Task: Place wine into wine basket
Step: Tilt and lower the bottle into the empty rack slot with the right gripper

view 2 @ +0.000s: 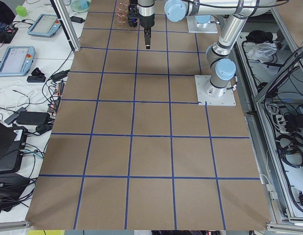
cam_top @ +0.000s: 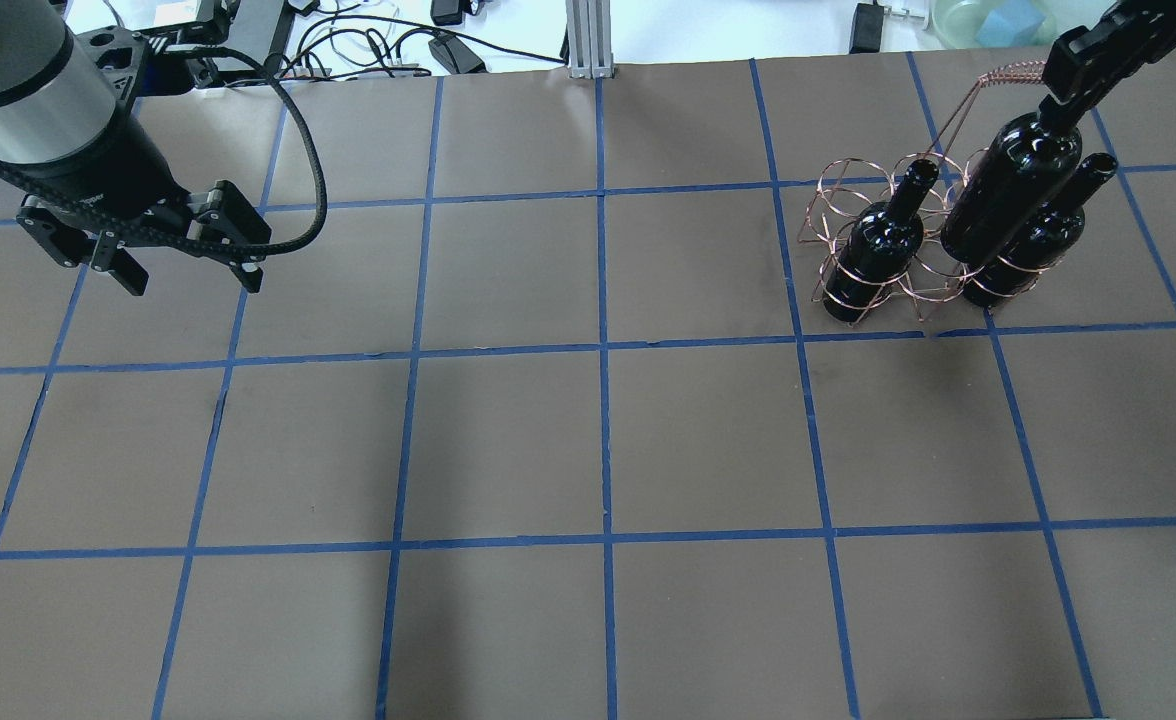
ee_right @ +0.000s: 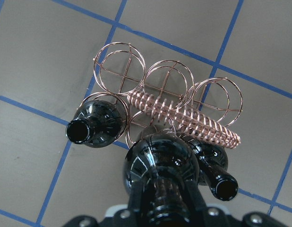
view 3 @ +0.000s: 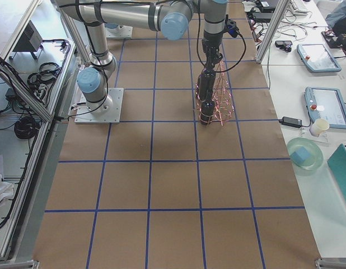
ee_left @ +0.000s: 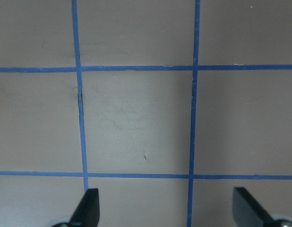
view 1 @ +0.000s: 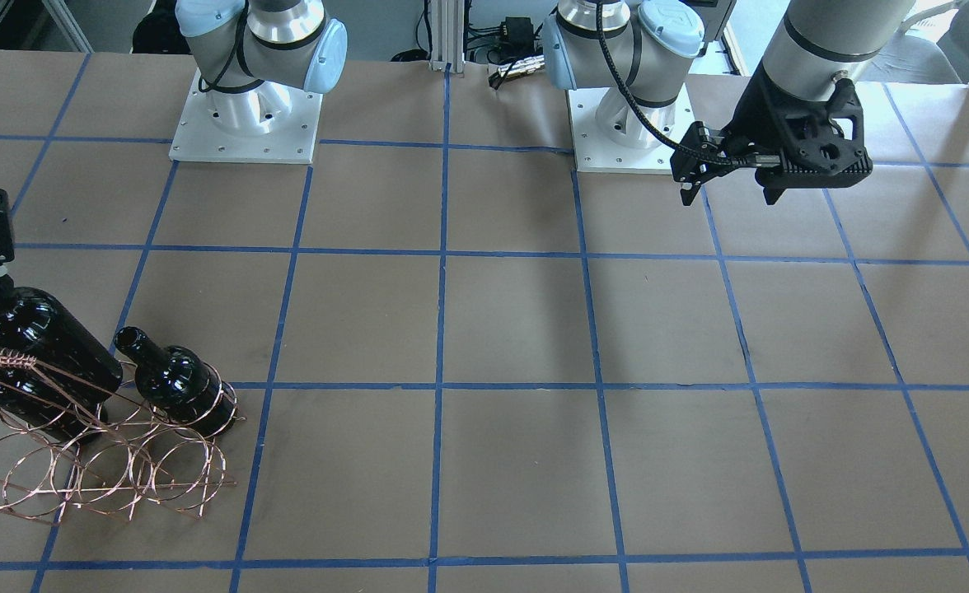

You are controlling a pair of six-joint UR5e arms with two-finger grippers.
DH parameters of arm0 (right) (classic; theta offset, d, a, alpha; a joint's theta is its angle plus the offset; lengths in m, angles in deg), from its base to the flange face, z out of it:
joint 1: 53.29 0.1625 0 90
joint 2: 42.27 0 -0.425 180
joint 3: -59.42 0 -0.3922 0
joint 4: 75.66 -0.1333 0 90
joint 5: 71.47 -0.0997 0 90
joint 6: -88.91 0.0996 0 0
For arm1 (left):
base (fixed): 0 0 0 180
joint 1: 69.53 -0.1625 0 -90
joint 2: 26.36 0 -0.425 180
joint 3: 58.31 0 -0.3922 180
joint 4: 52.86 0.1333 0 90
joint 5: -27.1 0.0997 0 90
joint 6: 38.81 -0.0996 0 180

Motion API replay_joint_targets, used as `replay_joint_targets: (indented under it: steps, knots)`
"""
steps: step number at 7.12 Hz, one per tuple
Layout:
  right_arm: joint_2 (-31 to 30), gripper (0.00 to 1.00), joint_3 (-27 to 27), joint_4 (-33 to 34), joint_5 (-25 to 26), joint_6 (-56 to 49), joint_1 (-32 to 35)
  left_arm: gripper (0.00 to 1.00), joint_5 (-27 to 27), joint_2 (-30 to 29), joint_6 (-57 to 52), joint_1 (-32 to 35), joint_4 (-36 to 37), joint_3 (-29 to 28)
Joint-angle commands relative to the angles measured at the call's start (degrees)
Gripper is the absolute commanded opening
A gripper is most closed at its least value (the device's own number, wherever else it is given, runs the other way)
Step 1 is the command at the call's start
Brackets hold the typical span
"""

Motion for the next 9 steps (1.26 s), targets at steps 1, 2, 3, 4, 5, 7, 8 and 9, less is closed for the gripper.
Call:
replay_joint_targets:
  steps: [1, 2, 3, 4, 5, 7, 8, 9]
  knots:
    - [0.2, 0.0, 0.0, 1.5, -0.2, 3.1, 1.0, 1.0, 0.0, 0.0, 0.0, -0.1, 0.0, 0.0]
    - [1.3, 0.0, 0.0, 2.0, -0.1, 3.0, 1.0, 1.0, 0.0, 0.0, 0.1, -0.1, -0.2, 0.0]
    - [2.0, 0.0, -0.1, 2.9, 0.0, 3.0, 1.0, 1.0, -0.1, 0.0, 0.1, -0.1, -0.1, 0.0]
    - [2.1, 0.0, -0.1, 2.8, 0.3, 2.6, 1.0, 1.0, -0.3, 0.0, 0.6, 0.0, -0.3, 0.0]
    - [2.1, 0.0, -0.2, 2.9, 0.2, 2.4, 1.0, 1.0, -0.2, 0.0, 0.7, 0.0, -0.2, 0.0]
    - [1.9, 0.0, -1.1, 2.7, -0.2, 3.3, 1.0, 1.0, -0.3, 0.0, 0.7, -0.1, -0.2, 0.0]
    - [1.9, 0.0, -1.2, 2.8, -0.3, 3.3, 1.0, 1.0, -0.4, 0.0, 0.8, 0.0, -0.3, 0.0]
    - [2.1, 0.0, -1.2, 2.7, -0.1, 3.3, 1.0, 1.0, -0.4, 0.0, 0.8, 0.0, -0.3, 0.0]
